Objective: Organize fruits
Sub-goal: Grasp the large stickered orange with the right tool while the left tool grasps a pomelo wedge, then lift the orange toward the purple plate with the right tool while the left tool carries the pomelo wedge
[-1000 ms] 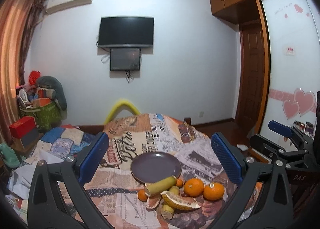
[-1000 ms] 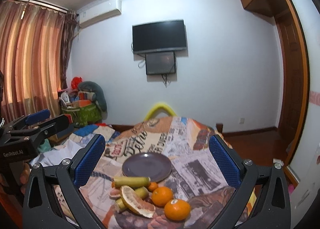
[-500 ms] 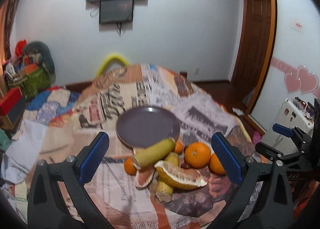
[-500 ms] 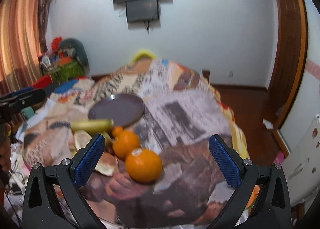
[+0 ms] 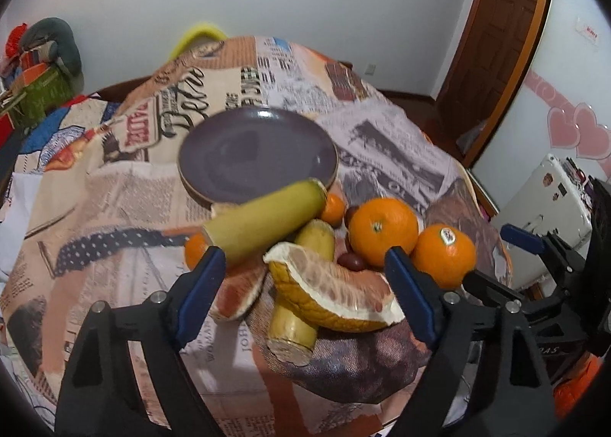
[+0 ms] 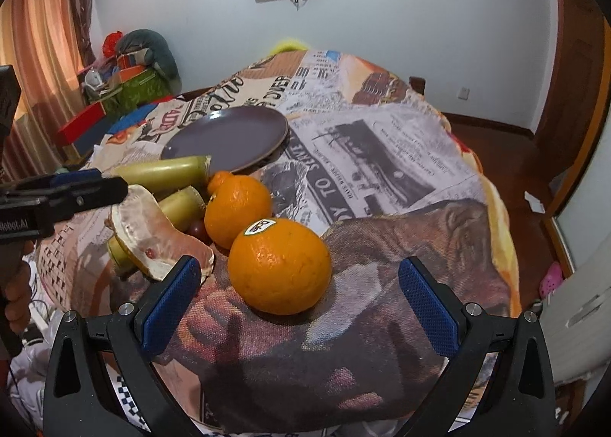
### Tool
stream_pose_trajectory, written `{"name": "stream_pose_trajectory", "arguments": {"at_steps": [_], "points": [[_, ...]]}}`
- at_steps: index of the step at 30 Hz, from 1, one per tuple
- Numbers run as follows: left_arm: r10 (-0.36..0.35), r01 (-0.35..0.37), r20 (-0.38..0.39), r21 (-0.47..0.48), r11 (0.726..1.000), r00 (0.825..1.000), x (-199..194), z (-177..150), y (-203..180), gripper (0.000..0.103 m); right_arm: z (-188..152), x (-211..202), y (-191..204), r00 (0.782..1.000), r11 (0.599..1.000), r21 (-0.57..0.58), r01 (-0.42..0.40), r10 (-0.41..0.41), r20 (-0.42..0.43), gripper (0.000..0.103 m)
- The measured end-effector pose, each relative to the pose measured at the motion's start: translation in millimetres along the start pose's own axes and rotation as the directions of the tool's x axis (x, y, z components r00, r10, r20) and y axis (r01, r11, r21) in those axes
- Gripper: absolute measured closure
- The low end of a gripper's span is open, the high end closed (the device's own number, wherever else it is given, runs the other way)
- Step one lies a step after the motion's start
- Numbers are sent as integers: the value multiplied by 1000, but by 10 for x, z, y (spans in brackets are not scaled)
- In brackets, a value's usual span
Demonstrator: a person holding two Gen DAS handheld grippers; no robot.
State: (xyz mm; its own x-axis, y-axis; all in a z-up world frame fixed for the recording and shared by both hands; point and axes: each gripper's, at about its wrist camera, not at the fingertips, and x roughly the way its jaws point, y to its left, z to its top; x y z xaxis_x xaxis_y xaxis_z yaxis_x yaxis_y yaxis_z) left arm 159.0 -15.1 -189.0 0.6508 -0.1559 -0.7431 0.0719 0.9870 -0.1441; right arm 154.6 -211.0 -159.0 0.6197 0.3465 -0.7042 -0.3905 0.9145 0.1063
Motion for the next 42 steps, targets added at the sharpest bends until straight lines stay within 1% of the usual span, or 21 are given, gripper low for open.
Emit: {"name": "stream_pose_trajectory", "arguments": {"at_steps": [3, 5, 6, 11, 13, 17, 21, 24, 29, 37, 42], "points": [[1, -2, -21, -8, 1000, 1000, 65, -38, 11, 23, -4, 36, 21, 1000, 1000, -4, -18, 18, -7, 2], [8, -8, -28, -14, 1000, 1000, 101, -50, 27, 23, 0, 70, 39, 1000, 1000, -15, -24, 24, -9, 7], [11, -12, -33, -14, 1000, 999, 122, -61, 27, 24, -1, 91, 52, 999, 999, -21, -32, 32, -14, 7], [2, -2, -65, -3, 1000, 998, 243, -97, -4, 34, 4, 192, 61, 997, 997, -15, -69, 69, -36, 17], [-8, 8, -79, -6, 1000, 997, 289, -106, -12, 40, 3, 225, 47, 996, 997, -4, -83, 83, -43, 20], [-41, 39, -78, -22, 999, 996, 321, -120, -13, 46, -14, 287, 21, 993, 994, 17, -105, 106, -60, 28], [-41, 40, -66, -19, 999, 997, 322, -133, -34, 48, -28, 335, -6, 992, 994, 40, -103, 106, -66, 34], [-47, 45, -64, -30, 999, 997, 312, -131, -17, 51, -31, 332, -15, 992, 993, 45, -109, 111, -63, 35], [-64, 61, -49, -48, 997, 997, 239, -113, 11, 59, -25, 315, -11, 992, 994, 38, -105, 107, -60, 36], [-87, 87, 19, -5, 996, 996, -29, -47, -92, 77, -6, 241, -50, 993, 993, 63, -104, 107, -46, 37], [-84, 83, 57, 19, 996, 995, -186, 0, -136, 83, 29, 150, -30, 995, 993, 58, -100, 101, -18, 37]]}}
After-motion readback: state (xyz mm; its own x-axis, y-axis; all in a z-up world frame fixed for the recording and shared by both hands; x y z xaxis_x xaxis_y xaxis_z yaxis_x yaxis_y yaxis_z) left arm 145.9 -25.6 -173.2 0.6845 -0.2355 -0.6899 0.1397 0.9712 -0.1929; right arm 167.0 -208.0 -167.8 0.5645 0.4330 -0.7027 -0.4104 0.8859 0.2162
